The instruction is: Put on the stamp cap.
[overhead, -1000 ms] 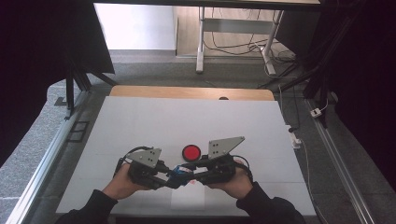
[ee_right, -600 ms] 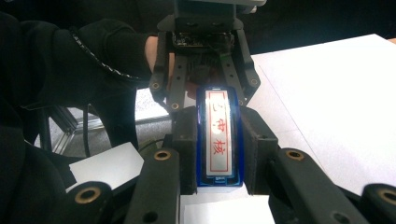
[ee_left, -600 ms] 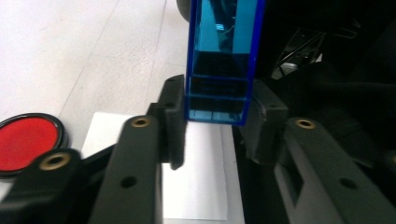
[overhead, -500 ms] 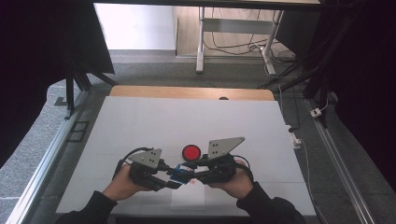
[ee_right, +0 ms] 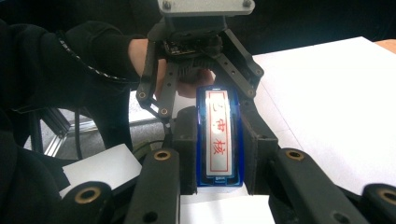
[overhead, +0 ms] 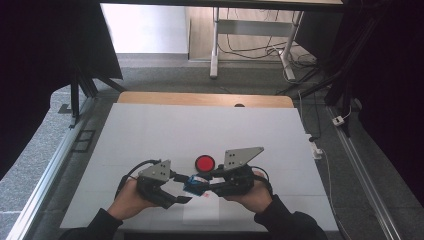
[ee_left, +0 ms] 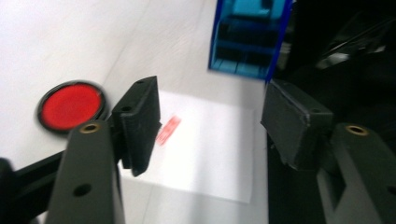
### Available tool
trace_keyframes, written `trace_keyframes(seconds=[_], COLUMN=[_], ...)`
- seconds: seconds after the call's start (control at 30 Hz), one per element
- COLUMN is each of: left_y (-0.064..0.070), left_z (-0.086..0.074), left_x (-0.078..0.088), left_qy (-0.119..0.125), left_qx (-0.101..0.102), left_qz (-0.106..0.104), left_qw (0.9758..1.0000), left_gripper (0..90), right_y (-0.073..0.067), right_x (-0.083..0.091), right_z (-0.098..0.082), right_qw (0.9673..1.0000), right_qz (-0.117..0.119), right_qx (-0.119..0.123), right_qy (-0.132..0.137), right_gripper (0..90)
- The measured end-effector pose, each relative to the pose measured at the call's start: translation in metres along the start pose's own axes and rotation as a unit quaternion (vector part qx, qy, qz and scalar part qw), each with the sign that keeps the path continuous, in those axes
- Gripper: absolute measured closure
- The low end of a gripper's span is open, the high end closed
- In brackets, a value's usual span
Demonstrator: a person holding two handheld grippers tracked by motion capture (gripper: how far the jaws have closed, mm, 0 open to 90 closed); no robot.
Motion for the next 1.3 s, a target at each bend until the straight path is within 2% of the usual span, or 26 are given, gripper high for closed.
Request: trace_keyframes(seconds=[0.03, 0.17, 0.33, 0.5, 0.63, 0.73, 0.83, 0.93, 1.07, 1.3], left_y=[-0.001, -0.003, -0.004, -0.005, -0.005, -0.005, -0.004, -0.005, -0.008, -0.009], left_z=[-0.002, -0.004, -0.011, -0.019, -0.026, -0.032, -0.038, -0.046, -0.057, -0.076], left_x=[0.001, 0.007, 0.017, 0.026, 0.034, 0.039, 0.045, 0.051, 0.060, 0.074], left_qy=[-0.005, -0.009, -0.014, -0.018, -0.021, -0.030, -0.030, -0.035, -0.039, -0.046], left_qx=[-0.003, 0.018, 0.044, 0.080, 0.101, 0.114, 0.136, 0.150, 0.171, 0.200], left_qz=[0.007, 0.034, 0.054, 0.073, 0.085, 0.103, 0.103, 0.118, 0.142, 0.165], left_qw=[1.0000, 0.9992, 0.9975, 0.9940, 0.9910, 0.9876, 0.9849, 0.9810, 0.9743, 0.9647], left_gripper=[35.5, 28.7, 20.3, 14.3, 8.5, 6.9, 6.0, 4.1, 1.2, 0.0], right_y=[0.000, 0.001, 0.002, 0.004, 0.005, 0.006, 0.006, 0.007, 0.008, 0.010], right_x=[0.000, 0.002, 0.003, 0.004, 0.005, 0.005, 0.006, 0.007, 0.009, 0.011], right_z=[0.000, -0.001, -0.001, -0.003, -0.004, -0.004, -0.005, -0.005, -0.005, -0.006], right_qw=[1.0000, 1.0000, 0.9999, 0.9998, 0.9996, 0.9995, 0.9994, 0.9992, 0.9990, 0.9987], right_qz=[-0.001, -0.006, -0.012, -0.020, -0.026, -0.029, -0.033, -0.036, -0.042, -0.047], right_qx=[0.000, 0.000, 0.000, -0.005, -0.007, -0.006, -0.006, -0.006, -0.007, -0.009], right_qy=[0.000, -0.002, -0.005, -0.007, -0.010, -0.012, -0.013, -0.014, -0.014, -0.016], right_gripper=[70.8, 70.8, 70.8, 70.7, 70.7, 70.7, 70.7, 70.7, 70.7, 70.7])
Point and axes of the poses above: each handheld gripper's, and its own axes: x roughly backward along the jaws, z roughly out of its top, y roughly to its right, the point moved 8 cm from there along -x, roughly forward along the jaws, and after that the axes turned 15 degrees about z, right-handed, at the moved point
